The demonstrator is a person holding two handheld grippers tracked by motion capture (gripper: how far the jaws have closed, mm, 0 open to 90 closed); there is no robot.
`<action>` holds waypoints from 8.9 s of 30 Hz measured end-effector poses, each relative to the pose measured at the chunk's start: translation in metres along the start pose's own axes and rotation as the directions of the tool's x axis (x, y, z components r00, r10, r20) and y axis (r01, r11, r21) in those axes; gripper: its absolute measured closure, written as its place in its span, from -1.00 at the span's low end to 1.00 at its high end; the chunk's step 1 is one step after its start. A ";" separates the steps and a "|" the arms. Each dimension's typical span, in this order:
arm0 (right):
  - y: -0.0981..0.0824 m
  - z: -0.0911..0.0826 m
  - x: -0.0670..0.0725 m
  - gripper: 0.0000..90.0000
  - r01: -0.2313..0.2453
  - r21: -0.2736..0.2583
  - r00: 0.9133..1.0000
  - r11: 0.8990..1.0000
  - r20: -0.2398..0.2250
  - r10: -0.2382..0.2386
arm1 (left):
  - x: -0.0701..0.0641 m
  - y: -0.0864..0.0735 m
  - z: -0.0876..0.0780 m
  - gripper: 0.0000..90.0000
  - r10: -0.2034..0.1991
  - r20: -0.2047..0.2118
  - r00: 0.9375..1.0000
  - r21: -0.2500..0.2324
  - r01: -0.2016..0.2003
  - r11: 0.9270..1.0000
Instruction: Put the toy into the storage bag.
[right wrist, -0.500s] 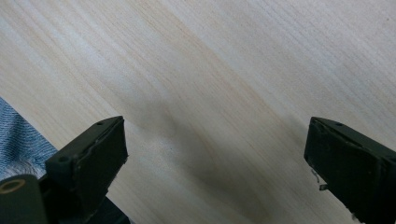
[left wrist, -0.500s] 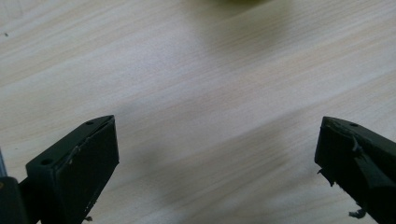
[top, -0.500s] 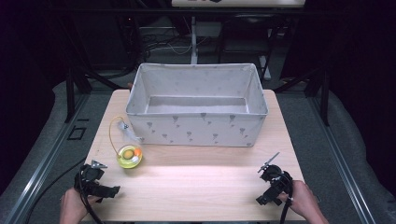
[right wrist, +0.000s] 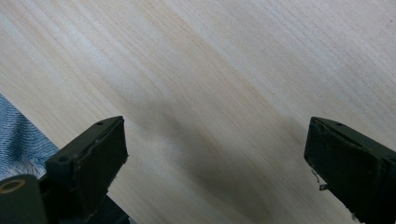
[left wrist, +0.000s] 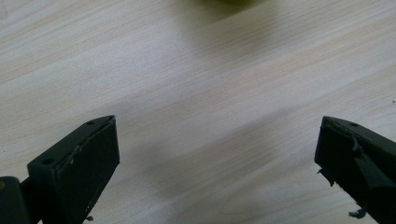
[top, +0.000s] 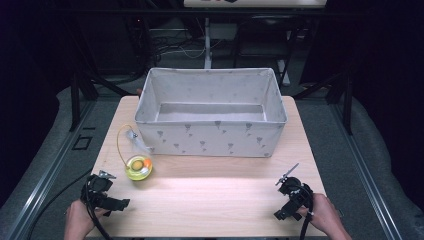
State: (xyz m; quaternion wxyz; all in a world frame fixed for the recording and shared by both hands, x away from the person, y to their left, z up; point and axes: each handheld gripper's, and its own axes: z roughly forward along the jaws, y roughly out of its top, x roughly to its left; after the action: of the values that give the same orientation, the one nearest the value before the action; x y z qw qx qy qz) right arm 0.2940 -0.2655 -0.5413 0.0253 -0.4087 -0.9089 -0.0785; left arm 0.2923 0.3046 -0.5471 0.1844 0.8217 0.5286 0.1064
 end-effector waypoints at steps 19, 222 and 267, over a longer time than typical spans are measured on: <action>-0.001 0.000 0.000 -0.88 -0.008 -0.020 1.000 1.000 0.016 0.008 | -0.009 0.026 -0.027 -1.00 0.050 0.058 0.997 0.001 -0.050 0.999; -0.001 0.000 -0.001 -0.89 -0.010 -0.017 1.000 1.000 0.004 0.010 | -0.006 0.223 -0.229 0.95 0.381 -0.039 0.924 0.145 -0.372 0.917; -0.004 0.000 -0.003 -0.89 -0.020 -0.017 1.000 1.000 0.006 0.020 | -0.019 0.282 -0.297 0.95 0.402 -0.097 0.911 0.103 -0.392 0.914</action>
State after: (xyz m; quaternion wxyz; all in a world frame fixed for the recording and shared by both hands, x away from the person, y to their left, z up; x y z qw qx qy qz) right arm 0.2927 -0.2700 -0.5420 0.0196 -0.4182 -0.9042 -0.0847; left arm 0.4082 0.2385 -0.1594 0.0942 0.9112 0.3642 0.1678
